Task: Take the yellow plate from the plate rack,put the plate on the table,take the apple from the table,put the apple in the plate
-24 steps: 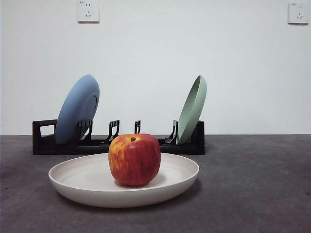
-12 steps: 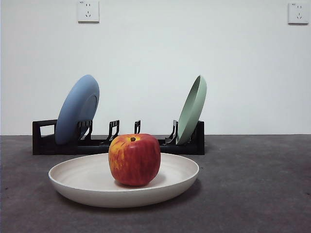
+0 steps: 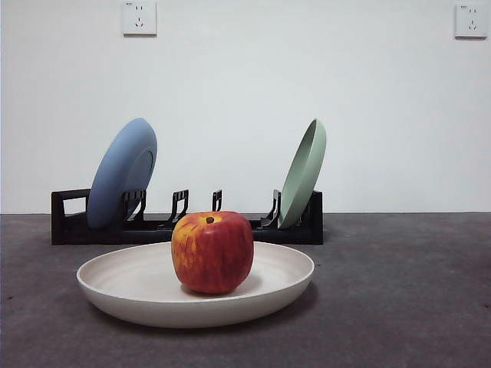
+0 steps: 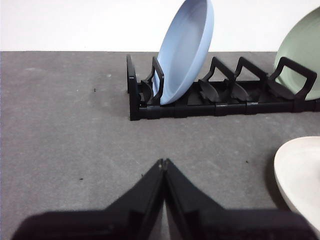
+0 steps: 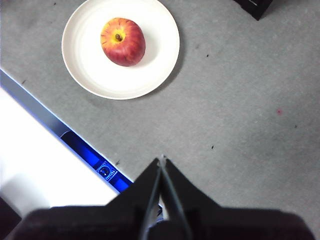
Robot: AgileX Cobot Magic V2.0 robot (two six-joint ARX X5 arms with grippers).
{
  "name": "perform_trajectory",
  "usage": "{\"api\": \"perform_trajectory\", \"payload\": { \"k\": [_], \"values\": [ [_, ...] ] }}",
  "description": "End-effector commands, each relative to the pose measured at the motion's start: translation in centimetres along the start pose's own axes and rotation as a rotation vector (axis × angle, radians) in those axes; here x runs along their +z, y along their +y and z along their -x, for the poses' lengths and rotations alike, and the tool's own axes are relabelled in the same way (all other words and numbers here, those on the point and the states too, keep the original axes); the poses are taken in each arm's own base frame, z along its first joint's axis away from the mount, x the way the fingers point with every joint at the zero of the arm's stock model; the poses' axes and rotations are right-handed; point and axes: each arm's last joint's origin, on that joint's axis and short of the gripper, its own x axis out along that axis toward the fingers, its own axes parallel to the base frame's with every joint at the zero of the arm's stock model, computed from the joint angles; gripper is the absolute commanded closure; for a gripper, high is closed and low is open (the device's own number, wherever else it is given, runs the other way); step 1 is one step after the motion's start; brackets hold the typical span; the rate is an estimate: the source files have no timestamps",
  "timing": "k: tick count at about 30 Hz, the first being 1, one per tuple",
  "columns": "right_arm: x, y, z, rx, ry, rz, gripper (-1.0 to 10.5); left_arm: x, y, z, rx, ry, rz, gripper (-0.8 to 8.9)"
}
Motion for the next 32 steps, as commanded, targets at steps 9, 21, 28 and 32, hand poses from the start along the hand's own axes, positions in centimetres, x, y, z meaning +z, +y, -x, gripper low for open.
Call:
{"api": "perform_trajectory", "payload": {
  "k": [9, 21, 28, 32],
  "values": [
    [-0.2, -0.1, 0.0, -0.017, 0.023, -0.001, 9.4, -0.3, 0.1, -0.1, 0.001, 0.005, 0.015, 8.17],
    [-0.2, -0.1, 0.1, -0.018, 0.020, -0.003, 9.4, -0.3, 0.1, -0.2, 0.001, 0.012, 0.016, 8.17],
    [-1.5, -2.1, 2.9, -0.108, -0.189, -0.054, 9.5, -0.3, 0.1, -0.2, 0.001, 0.014, 0.016, 8.17],
    [-2.5, -3.4, 5.4, -0.163, -0.496, -0.155, 9.5, -0.3, 0.1, -0.2, 0.001, 0.014, 0.016, 8.17]
  ]
}}
